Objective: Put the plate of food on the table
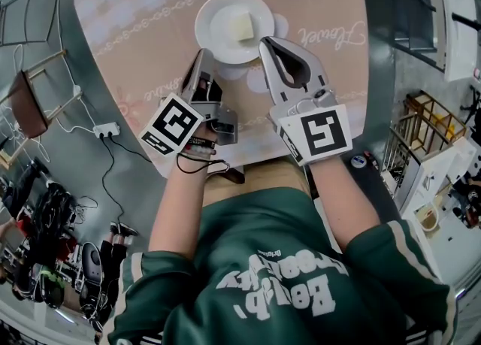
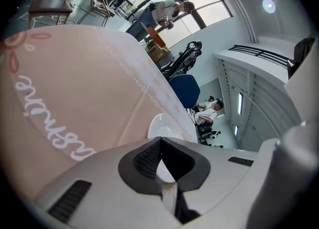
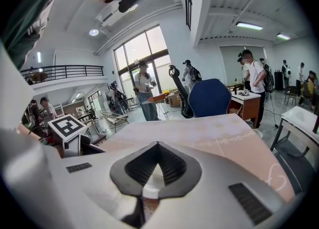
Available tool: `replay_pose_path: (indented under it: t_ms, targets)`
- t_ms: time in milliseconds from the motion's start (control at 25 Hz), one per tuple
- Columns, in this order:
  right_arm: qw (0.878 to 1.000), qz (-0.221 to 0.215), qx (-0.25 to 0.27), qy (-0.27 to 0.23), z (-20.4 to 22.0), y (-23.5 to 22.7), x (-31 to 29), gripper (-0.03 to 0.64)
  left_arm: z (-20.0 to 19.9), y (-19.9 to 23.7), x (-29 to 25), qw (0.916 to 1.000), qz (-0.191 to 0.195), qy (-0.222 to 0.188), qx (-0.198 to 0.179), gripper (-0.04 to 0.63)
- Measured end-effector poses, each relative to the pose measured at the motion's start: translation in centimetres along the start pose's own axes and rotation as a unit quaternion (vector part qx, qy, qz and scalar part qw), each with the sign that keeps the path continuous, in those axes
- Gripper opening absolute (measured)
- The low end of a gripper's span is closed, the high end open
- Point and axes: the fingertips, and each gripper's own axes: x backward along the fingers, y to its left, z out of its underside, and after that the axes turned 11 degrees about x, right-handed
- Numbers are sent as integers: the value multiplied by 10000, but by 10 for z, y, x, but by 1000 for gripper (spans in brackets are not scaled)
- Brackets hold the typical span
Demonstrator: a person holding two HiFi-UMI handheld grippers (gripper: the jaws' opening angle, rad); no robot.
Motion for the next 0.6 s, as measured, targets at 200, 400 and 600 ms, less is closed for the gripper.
replay_pose_path:
  t_ms: [200,400,600]
  targets:
    - [10000,-71,-21,-47,-3,0,3,15,7,-7,0,9982,-51,71,-597,8]
    - [9998,-106,144,-69,-14,0,7,15,1,-29,5,9886,-7,-71,-1505,8]
    - [9998,-82,163,-77,-27,-16,17,14,12,-56,4,9643,-129,35,-2644,8]
